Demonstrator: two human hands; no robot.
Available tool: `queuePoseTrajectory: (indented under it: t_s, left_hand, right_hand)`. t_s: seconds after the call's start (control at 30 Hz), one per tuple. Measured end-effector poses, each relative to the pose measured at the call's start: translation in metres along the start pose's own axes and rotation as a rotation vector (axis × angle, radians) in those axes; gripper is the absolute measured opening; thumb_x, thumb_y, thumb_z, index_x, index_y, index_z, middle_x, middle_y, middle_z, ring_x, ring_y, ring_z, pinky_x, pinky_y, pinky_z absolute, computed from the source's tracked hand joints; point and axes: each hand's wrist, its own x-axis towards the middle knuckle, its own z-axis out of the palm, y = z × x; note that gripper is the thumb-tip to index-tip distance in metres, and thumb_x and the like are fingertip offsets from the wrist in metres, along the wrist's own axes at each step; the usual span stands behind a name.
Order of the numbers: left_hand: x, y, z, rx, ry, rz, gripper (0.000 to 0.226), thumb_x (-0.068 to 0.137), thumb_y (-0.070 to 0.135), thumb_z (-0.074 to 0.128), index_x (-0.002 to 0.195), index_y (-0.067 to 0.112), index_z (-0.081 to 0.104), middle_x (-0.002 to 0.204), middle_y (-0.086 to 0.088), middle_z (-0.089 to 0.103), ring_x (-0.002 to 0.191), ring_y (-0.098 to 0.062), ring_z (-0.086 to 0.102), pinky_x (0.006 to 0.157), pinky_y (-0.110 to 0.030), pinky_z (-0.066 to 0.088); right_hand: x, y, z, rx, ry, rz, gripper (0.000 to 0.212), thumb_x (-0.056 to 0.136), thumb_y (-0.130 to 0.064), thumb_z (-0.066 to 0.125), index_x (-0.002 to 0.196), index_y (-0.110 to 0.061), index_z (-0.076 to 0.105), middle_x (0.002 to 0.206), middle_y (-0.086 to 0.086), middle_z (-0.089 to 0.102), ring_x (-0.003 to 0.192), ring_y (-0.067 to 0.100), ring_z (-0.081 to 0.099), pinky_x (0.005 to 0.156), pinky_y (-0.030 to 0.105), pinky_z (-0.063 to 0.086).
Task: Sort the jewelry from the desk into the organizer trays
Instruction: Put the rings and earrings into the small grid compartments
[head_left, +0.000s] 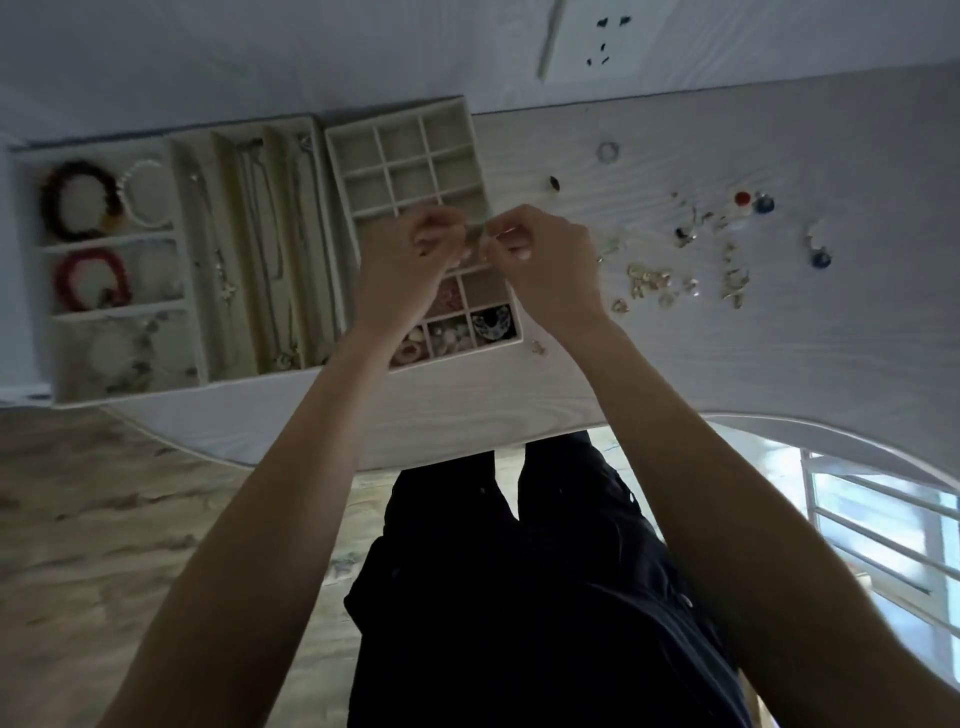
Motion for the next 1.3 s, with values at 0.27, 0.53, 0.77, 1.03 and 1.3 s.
queuePoseTrajectory:
  t_s: [0.27,0.53,0.77,1.03,1.3]
  left_hand:
    - [-0.005,-0.014,-0.031,0.546,0.048,0.327,0.024,0.097,0.015,0.05,0.117,0.017,0.063,0.112,0.004,0.063,0.094,-0.005,0.057,0.088,-0.017,0.044]
    - [0.021,-0.01,-0.027,0.936,-0.109,0.55,0.021,0.09,0.022,0.058,0.106,0.016,0.07,0.117,-0.009,0.057,0.116,-0.03,0.045,0.096,-0.034,0.033]
    - [0.013,-0.021,-0.007,1.02,-0.091,0.475,0.024,0.089,0.021,0.054,0.105,0.024,0.071,0.132,-0.007,0.048,0.127,-0.032,0.035,0.101,-0.043,0.025]
    - [0.012,-0.031,-0.013,0.912,-0.035,0.495,0.022,0.087,0.024,0.056,0.098,0.03,0.074,0.129,-0.003,0.054,0.123,-0.034,0.041,0.098,-0.044,0.03]
    - [0.021,-0.021,-0.019,1.003,-0.028,0.547,0.027,0.088,0.03,0.049,0.097,0.028,0.073,0.141,-0.004,0.047,0.131,-0.033,0.035,0.106,-0.05,0.022]
  right_hand:
    - [-0.009,0.014,-0.003,-0.272,0.271,-0.146,0.02,0.084,-0.018,0.054,0.096,-0.02,0.07,0.109,0.0,0.066,0.101,0.024,0.056,0.082,0.031,0.032]
    - [-0.002,0.014,0.02,-0.61,0.107,-0.414,0.024,0.084,-0.021,0.047,0.085,-0.021,0.07,0.127,0.012,0.056,0.118,0.036,0.048,0.089,0.043,0.039]
    - [0.003,0.019,0.015,-0.617,0.164,-0.385,0.015,0.083,-0.012,0.053,0.088,-0.01,0.067,0.128,0.014,0.055,0.12,0.035,0.047,0.09,0.043,0.04]
    - [0.01,0.016,0.015,-0.636,-0.004,-0.439,0.037,0.085,-0.023,0.037,0.092,-0.02,0.073,0.135,0.014,0.051,0.127,0.038,0.042,0.099,0.046,0.034]
    - [0.0,0.018,0.004,-0.515,0.08,-0.385,0.03,0.083,-0.02,0.042,0.083,-0.015,0.072,0.128,0.013,0.056,0.121,0.036,0.046,0.093,0.043,0.041]
